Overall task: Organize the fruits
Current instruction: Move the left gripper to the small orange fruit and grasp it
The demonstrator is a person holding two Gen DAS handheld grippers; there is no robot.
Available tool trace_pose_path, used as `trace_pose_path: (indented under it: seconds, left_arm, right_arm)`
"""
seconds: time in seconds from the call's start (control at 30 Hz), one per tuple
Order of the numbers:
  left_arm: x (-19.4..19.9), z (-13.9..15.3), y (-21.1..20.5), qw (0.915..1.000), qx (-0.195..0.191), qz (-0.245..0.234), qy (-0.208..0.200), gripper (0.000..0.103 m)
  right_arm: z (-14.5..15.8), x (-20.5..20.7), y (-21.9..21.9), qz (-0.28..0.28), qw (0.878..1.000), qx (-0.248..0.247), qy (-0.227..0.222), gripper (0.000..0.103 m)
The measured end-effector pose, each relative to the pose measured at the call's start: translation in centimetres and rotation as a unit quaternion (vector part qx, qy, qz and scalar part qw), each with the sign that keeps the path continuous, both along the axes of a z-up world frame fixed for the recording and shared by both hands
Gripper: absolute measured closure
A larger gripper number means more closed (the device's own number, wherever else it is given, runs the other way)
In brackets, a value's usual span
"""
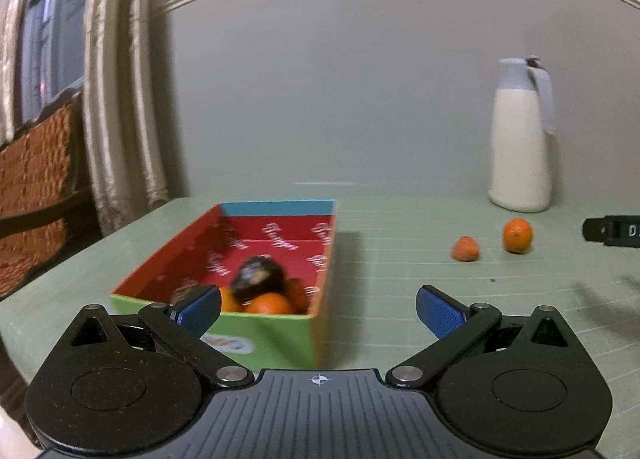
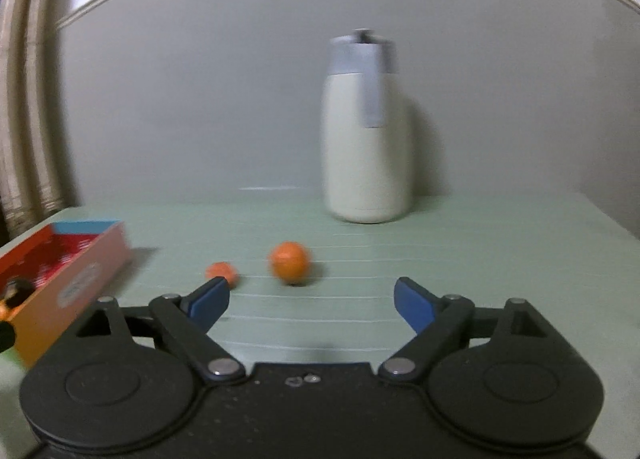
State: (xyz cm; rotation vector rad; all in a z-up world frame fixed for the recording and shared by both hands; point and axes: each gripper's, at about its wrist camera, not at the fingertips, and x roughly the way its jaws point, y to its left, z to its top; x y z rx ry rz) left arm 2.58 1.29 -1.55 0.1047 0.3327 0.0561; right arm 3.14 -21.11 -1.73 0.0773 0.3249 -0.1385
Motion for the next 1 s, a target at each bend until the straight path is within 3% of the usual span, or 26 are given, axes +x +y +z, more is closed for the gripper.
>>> trace_pose_path:
  seconds: [0.03,0.1,0.47,0.73,0.8,1.0]
  left_arm:
    - [0.2,0.0,-0.5,1.0,0.001,-0.006,0.0,0.0]
    - [0.8,0.2,-1.7,0.9999,0.003,-0.016,0.002,0.0]
    - [7.6,-0.3,-8.7,0.9959,0.027,-0.079,0.034,0.0]
    - [13.0,-1.6,-12.2,0.9905,0.035,-0.11,0.074,0.001]
    - [14.1,-1.8,-12.8,0.9884,0.03,-0.121,0.087,0.007]
    - [16.8,-3.0,-13.7,0.9789,0.03,-0.153,0.132,0.043]
  right_arm:
    - [0.0,-0.2,-0.6,-0.013,1.0,0.001,-0.002,0.004]
    - [-0.1,-0.6,-1.5,-0.042,0.999,-0.002,-0.008,0.001]
    - [-0.9,-3.3,-7.8,-0.156,0.988,0.005,-0.02,0.001]
    - [-1.4,-4.5,-11.2,-0.197,0.98,0.018,-0.021,0.001]
    - [-1.5,-4.7,-11.5,-0.209,0.978,0.015,-0.022,0.001]
    - [-1.7,-4.4,-11.9,-0.219,0.975,0.02,-0.02,0.001]
